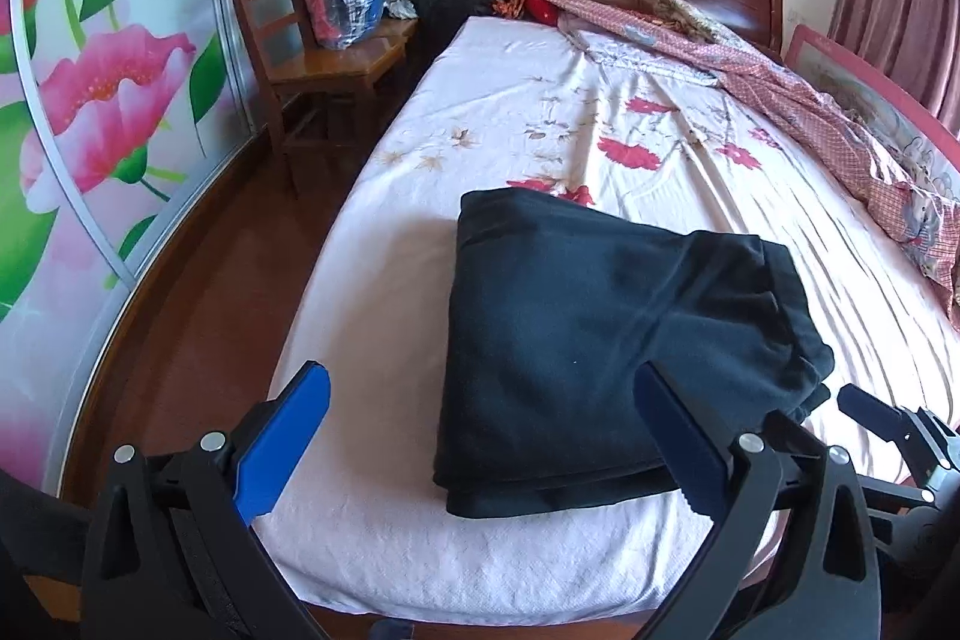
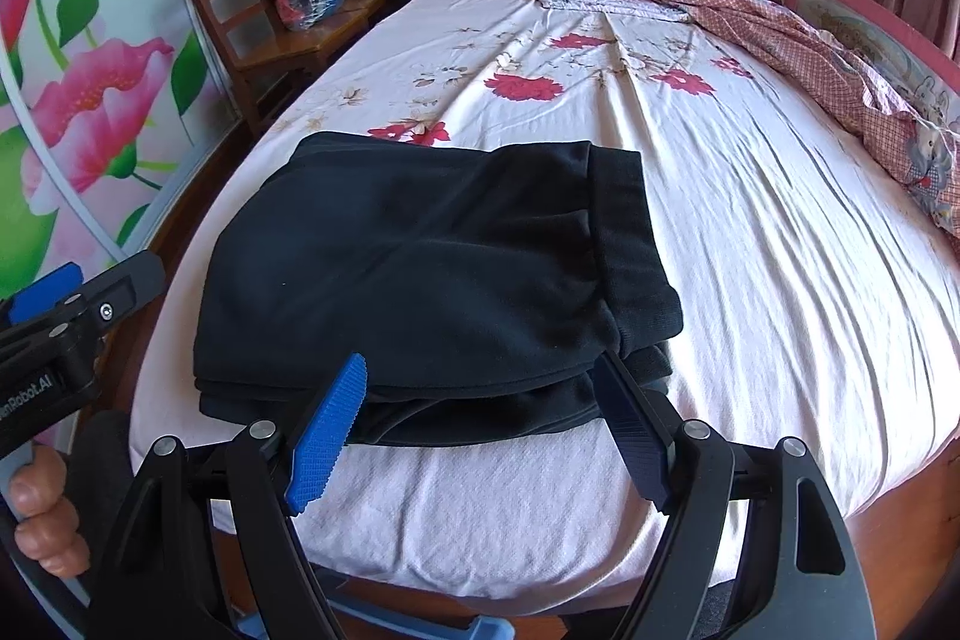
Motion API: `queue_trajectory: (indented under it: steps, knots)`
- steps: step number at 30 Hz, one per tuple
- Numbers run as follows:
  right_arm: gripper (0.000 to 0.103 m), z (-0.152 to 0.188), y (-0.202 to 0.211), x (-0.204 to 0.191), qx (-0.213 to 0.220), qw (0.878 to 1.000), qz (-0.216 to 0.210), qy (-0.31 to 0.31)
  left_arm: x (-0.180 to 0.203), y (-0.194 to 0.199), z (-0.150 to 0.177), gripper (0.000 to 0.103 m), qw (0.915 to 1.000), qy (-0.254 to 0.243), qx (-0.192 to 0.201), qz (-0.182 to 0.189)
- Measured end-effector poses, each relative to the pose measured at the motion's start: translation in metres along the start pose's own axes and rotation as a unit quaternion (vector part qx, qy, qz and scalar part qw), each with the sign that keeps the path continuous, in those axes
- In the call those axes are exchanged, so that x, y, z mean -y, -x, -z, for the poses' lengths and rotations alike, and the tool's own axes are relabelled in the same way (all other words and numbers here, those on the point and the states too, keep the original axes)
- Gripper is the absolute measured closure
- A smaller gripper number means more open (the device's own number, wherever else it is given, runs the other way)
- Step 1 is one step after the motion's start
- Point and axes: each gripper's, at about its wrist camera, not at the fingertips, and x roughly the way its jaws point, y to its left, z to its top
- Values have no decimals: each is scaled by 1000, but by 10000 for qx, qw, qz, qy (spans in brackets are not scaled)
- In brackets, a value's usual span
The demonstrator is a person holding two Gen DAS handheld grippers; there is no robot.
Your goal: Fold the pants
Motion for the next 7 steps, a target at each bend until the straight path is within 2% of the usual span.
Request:
queue_trajectory:
  steps: [3, 4, 6, 7]
  knots:
    - [24, 0, 0, 5, -67, 9999, 33, -111, -2, -5, -3, 2, 9995, -171, -128, -218]
    - [13, -1, -1, 8, -125, 9997, 80, -168, -3, -6, -4, 2, 9992, -349, -164, -117]
    - [8, 1, 3, 15, -79, 9994, 176, -297, -9, -6, -5, 2, 9987, -390, -291, 159]
    - [8, 2, 5, 19, -35, 9992, 170, -352, -18, -3, -5, 2, 9989, -229, -248, 311]
